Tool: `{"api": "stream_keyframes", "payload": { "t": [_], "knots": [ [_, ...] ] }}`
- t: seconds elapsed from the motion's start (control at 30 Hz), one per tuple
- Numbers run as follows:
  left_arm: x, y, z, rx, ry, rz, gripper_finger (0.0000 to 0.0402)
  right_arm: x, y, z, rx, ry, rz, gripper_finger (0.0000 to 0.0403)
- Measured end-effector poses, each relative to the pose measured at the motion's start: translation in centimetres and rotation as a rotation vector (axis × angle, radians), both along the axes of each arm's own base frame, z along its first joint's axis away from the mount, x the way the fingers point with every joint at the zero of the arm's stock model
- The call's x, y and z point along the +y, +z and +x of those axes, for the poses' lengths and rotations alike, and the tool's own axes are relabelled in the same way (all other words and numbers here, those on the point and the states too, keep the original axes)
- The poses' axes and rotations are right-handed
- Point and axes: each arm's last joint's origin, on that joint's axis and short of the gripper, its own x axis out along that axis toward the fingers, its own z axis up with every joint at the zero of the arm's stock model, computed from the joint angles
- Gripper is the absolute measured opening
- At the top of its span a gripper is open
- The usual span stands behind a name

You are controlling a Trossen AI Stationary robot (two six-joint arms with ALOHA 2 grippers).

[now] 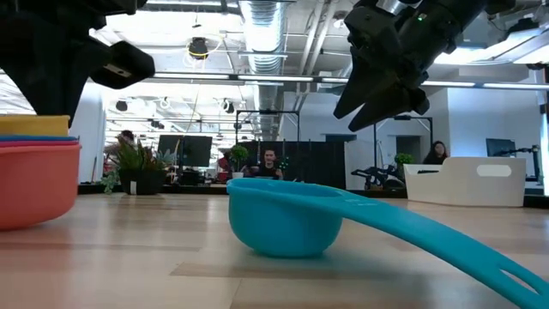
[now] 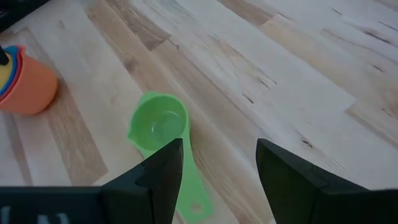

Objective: Nest measuring cups in basket
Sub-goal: Stack the yellow measuring cup on top of the blue measuring cup, then stack the green measuring cup on top of the yellow measuring cup

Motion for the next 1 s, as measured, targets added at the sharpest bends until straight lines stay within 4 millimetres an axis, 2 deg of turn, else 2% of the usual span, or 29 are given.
{"api": "stream_keyframes", "payload": {
  "t": [0.4, 0.8, 0.87, 1.0],
  "knots": [
    [0.2, 1.0, -0.3, -0.034, 0.035, -0.038, 0.0006, 0.0, 0.0, 0.0, 0.003, 0.009, 0.014, 0.0225],
    [0.2, 1.0, -0.4, -0.025, 0.077, -0.054, 0.0146, 0.1, 0.0, 0.0, 0.002, 0.011, 0.016, 0.0225],
    [0.2, 1.2, -0.2, -0.039, 0.081, -0.051, 0.0160, 0.1, 0.0, 0.0, 0.002, 0.011, 0.016, 0.0225],
    [0.2, 2.3, 0.7, -0.193, 0.140, -0.025, 0.0168, 0.1, 0.0, 0.1, -0.007, 0.013, 0.018, 0.0225]
  ]
}}
